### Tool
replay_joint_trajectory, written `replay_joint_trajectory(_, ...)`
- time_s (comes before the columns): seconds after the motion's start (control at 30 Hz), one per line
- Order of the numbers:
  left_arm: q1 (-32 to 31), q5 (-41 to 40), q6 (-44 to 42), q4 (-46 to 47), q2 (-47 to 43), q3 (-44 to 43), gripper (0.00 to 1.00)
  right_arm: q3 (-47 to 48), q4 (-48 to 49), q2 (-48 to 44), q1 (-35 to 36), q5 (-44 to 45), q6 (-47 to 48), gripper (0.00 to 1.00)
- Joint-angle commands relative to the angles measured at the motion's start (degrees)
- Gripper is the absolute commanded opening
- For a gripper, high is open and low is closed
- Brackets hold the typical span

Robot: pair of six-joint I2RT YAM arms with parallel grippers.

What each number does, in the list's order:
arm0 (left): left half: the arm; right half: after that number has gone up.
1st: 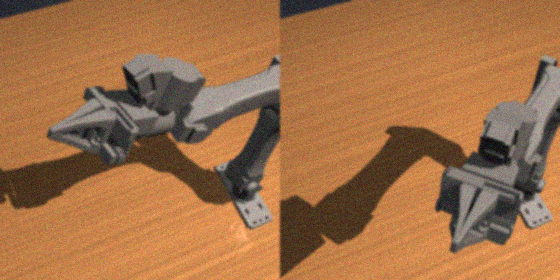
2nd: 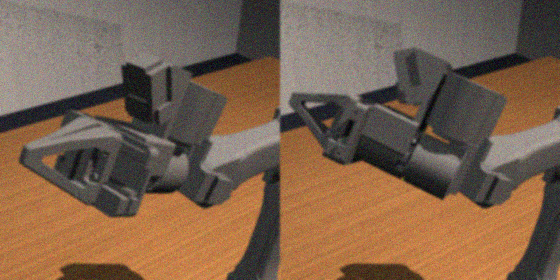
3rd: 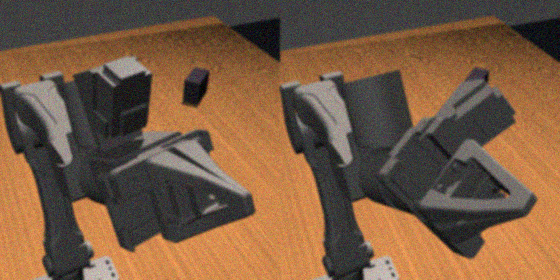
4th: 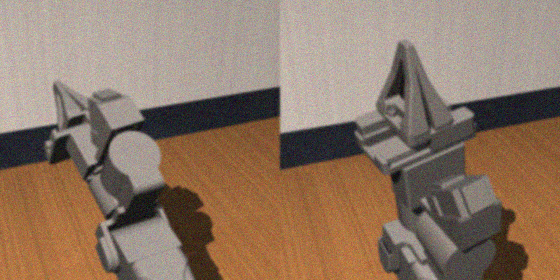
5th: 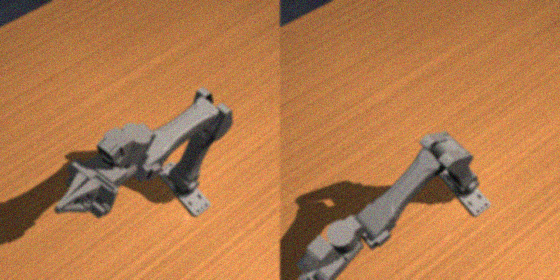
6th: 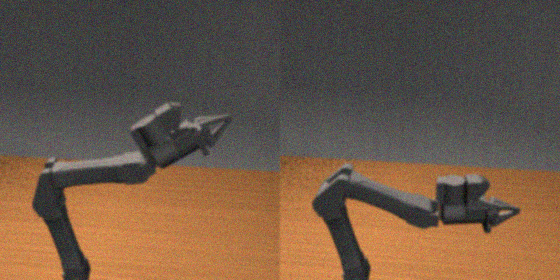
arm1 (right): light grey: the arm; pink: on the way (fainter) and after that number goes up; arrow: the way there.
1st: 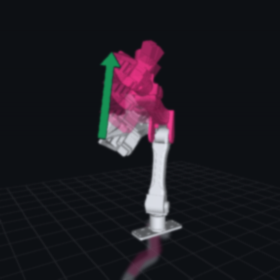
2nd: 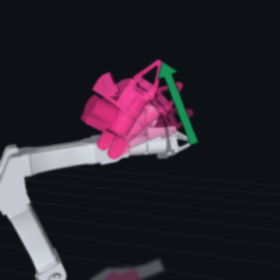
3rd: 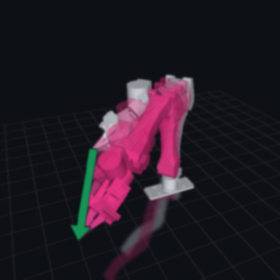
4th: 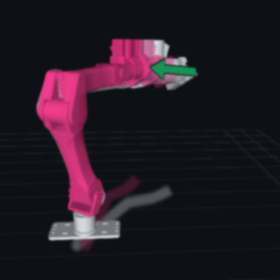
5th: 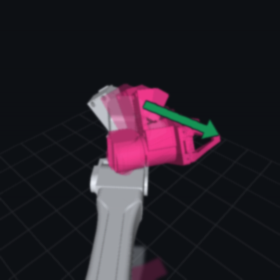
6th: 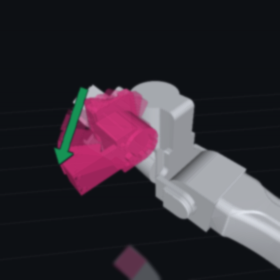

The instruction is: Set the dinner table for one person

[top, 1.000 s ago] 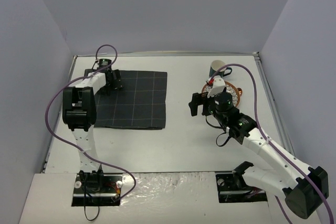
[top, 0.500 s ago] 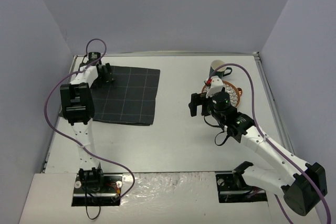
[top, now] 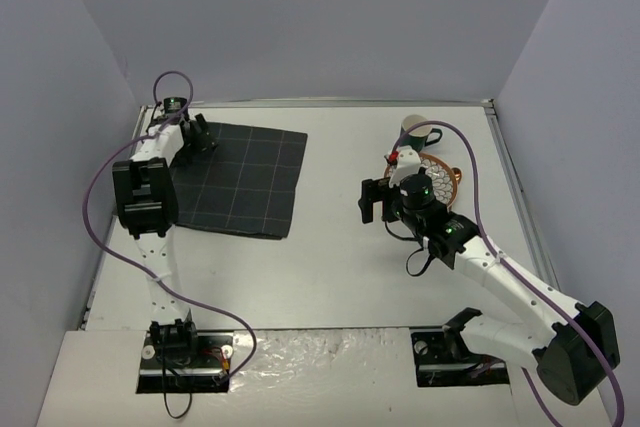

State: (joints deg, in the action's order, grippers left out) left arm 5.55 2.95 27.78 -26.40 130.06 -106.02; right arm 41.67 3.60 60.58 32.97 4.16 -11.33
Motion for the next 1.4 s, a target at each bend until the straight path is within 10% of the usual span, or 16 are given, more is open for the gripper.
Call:
replay_joint_trajectory(0.0, -2.16, 1.25, -3.41, -0.17, -11.29, 3.85, 0.93, 0.68, 3.16, -0.9, -0.36, 0.25, 1.05, 1.0)
replay_joint_trajectory(0.23, -11.28, 0.45, -15.61, -1.93, -19.66, 9.11, 0.95, 0.61, 3.43, -2.2, -0.28, -0.63, 0.75, 1.0)
replay_joint_trajectory(0.6, -20.57, 3.06, -12.31, 0.98, -17.45, 17.05, 0.97, -0.19, 3.36, -5.52, -0.29, -2.34, -0.09, 1.0)
replay_joint_trajectory(1.37, -21.58, -0.84, -8.3, 0.27, -0.9, 3.18, 0.97, -0.8, 1.63, -8.3, -0.45, -0.99, -1.15, 1.0)
